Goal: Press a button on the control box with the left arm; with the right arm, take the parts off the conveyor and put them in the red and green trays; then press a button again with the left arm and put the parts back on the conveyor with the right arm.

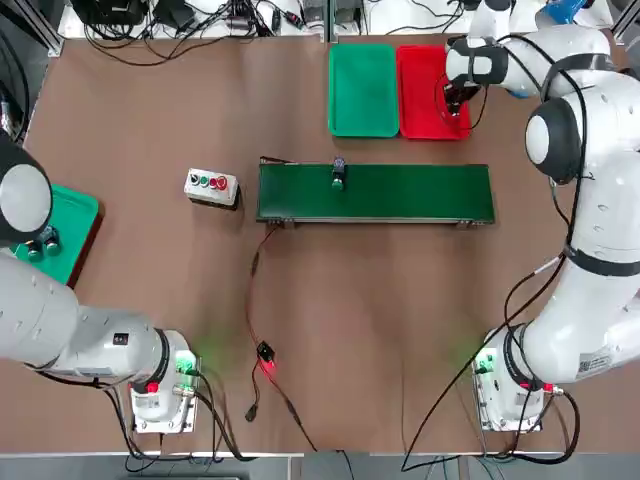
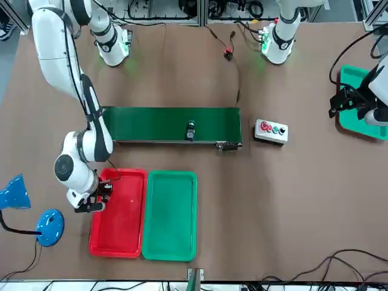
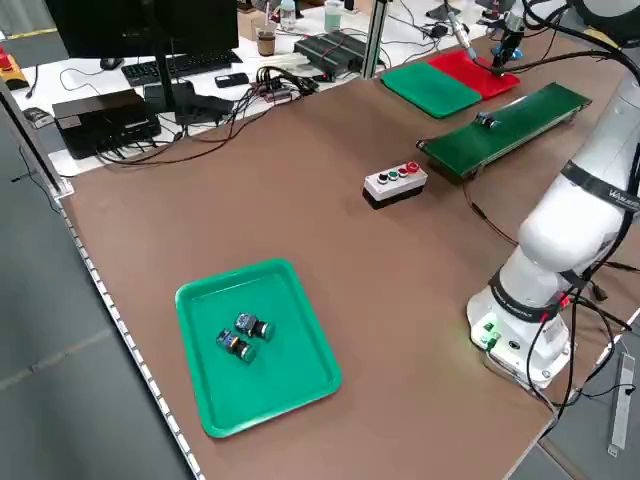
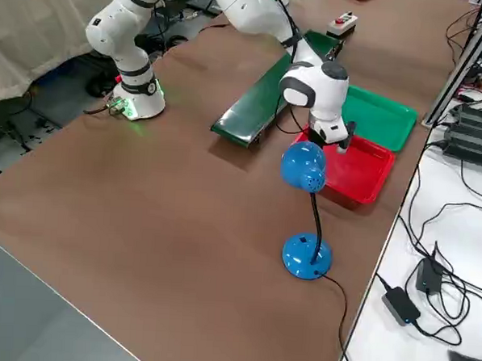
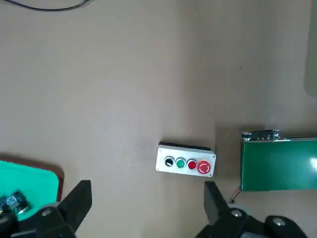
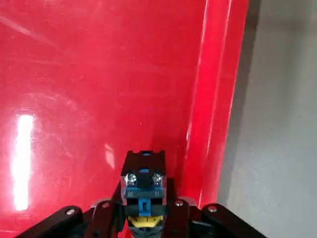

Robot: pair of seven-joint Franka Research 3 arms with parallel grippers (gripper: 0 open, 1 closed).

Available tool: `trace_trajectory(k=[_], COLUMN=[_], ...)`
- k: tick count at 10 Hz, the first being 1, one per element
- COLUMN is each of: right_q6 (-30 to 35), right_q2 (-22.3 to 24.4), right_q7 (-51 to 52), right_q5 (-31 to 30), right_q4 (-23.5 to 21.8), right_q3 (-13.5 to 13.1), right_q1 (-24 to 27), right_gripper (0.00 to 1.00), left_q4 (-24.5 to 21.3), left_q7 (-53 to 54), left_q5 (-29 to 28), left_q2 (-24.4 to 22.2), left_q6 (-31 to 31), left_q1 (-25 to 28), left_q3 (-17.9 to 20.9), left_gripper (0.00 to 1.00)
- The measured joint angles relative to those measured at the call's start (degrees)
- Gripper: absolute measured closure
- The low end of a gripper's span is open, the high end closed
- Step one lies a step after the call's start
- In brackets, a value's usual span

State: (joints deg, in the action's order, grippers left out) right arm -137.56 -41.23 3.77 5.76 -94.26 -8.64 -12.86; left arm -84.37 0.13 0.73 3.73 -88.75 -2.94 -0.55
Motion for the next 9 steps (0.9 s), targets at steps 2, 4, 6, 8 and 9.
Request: trace_trajectory(k=[2,4,6,8,9], right_q6=[-0.5,-1.5,-2.3,-3.6,-4.4], right_q2=[-0.6,-0.7,-0.9,-1.4,-1.6], right_q7=[0.0,-0.1,-0.2,-0.2,-0.2], right_q5=[0.1,0.9,0.9,1.0,1.0], right_q4=[0.0,0.1,0.1,0.1,0.1], right_q3=[0.2,0.3,0.3,0.3,0.3], right_q1=[-0.4,-0.8,-1.3,-1.4,-1.5], right_gripper=[0.67,0.67,0.66,0.38,0.25], left_q4=[0.0,0.0,0.0,0.0,0.0], left_q7=[0.0,0.0,0.0,-0.1,-0.1], left_q5=[0.0,0.0,0.0,0.0,0.0], left_q2=[0.1,0.1,0.1,0.1,0.1], left_q6=[0.0,0.0,0.0,0.0,0.0], left_q1=[0.0,0.0,0.0,0.0,0.0], left_q3=[0.0,0.0,0.0,0.0,0.0], left_gripper=[0.0,0.0,0.0,0.0,0.0])
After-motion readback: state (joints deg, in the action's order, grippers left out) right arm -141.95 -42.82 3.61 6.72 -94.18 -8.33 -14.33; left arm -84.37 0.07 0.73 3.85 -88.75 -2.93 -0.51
